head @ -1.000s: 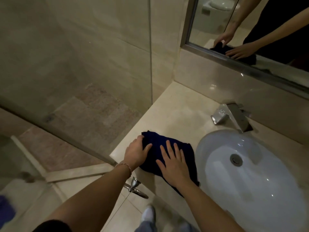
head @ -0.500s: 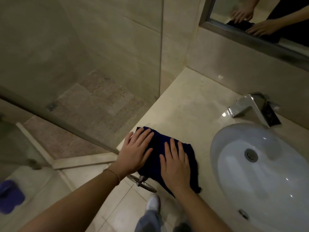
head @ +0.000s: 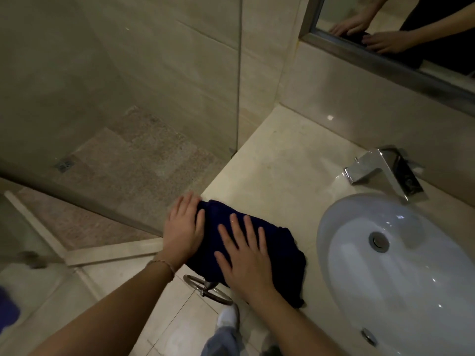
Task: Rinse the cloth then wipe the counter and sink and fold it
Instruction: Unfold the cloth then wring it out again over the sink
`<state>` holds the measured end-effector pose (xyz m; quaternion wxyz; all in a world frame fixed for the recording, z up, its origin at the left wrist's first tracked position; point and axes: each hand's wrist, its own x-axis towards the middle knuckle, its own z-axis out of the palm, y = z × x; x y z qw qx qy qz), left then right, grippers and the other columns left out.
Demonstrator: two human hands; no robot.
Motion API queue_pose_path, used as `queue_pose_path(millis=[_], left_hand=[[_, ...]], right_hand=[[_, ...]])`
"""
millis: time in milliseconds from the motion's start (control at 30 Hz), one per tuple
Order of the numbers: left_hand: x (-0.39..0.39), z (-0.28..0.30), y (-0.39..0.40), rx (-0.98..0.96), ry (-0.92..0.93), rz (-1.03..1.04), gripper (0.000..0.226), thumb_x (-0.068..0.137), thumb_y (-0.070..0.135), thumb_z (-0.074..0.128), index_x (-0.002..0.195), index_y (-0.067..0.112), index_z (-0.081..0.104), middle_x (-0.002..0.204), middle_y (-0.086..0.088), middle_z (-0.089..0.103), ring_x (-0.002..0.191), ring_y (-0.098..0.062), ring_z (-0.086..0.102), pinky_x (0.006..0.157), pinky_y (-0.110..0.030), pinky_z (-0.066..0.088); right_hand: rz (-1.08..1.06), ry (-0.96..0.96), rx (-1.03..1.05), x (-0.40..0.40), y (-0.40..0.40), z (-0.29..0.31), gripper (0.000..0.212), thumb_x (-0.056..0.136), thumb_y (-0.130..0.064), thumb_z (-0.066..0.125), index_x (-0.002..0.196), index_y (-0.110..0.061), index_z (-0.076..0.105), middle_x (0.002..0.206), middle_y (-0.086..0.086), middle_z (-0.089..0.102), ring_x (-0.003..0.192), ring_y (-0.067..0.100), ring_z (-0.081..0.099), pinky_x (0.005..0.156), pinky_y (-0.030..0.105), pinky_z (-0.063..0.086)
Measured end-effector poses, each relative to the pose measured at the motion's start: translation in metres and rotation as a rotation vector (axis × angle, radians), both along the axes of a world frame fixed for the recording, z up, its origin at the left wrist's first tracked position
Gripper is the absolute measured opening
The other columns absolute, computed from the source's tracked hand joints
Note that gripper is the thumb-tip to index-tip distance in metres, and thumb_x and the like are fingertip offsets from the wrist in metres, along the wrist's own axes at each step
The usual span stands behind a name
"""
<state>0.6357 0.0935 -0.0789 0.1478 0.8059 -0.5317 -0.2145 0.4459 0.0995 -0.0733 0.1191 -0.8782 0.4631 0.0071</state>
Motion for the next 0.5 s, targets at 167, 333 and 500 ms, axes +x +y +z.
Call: queue_pose_path(millis=[167,333,500], left_hand=[[0.003,0.002,-0.01,0.135,0.027,0.063,0.043,0.108,0.044,0.027,0.145,0.024,0.038,0.137,-0.006,0.06,0.109,-0.026,0.064,0.088,-0.042,0.054],[0.0,-0.004,-0.031,0.073,0.029,0.076,0.05,0.108,0.045,0.024,0.15,0.02,0.035,0.151,-0.008,0.049,0.133,-0.028,0.05,0.11,-0.049,0.042],[-0.007,0.0,-0.049,-0.079,-0.067,-0.311,0.065,0.102,0.051,0.006,0.162,0.027,0.016,0.169,0.011,0.011,0.157,-0.014,0.001,0.127,-0.044,0.01]], right_hand=[[0.099,0.069,0.045,0.004,-0.013,-0.014,0.066,0.1,-0.065,0.017,0.156,-0.033,0.028,0.167,0.001,0.021,0.153,0.033,0.02,0.117,0.06,0.014],[0.09,0.051,0.013,0.008,-0.042,-0.016,0.062,0.099,-0.064,0.027,0.155,-0.035,0.031,0.166,-0.002,0.021,0.153,0.03,0.018,0.118,0.059,0.011],[0.14,0.082,0.006,0.011,-0.091,-0.013,0.063,0.1,-0.06,0.021,0.154,-0.033,0.035,0.168,-0.005,0.014,0.155,0.026,0.008,0.121,0.053,0.002]])
